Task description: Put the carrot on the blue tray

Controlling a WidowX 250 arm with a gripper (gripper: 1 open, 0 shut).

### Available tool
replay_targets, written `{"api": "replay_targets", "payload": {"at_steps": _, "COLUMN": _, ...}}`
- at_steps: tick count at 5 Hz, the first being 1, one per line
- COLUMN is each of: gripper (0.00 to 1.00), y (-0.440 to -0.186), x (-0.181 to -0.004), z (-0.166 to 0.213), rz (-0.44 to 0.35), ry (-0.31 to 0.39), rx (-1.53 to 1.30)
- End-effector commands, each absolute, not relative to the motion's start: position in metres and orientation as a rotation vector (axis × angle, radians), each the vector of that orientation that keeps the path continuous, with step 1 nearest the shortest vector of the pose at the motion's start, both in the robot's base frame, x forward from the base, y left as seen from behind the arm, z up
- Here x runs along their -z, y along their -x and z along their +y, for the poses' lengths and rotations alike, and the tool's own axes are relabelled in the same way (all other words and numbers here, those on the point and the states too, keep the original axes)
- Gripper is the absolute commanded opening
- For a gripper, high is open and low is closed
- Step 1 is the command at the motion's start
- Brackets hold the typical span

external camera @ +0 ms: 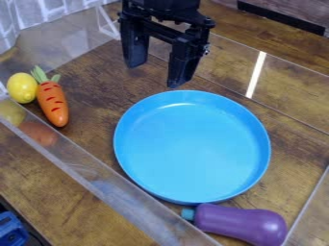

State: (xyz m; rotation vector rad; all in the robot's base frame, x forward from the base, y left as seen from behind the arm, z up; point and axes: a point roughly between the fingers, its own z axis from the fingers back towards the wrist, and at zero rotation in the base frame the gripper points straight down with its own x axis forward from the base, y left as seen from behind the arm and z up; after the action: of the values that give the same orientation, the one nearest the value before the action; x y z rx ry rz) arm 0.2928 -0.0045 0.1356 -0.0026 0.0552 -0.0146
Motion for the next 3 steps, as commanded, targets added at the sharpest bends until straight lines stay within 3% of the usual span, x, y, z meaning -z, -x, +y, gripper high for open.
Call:
{"api": "replay_targets", "payload": {"at_steps": 1, "gripper": 1.00, "y": -0.2918, "x": -0.1304, "z": -0.0038, "rz": 0.070, "ry": 0.008, "rx": 0.000}}
{"api": "replay_targets", "payload": {"at_steps": 3, "gripper": 1.00, "y": -0.2903, "x": -0.1204, "z": -0.0015, "rz": 0.096, "ry": 0.017, "rx": -0.029}}
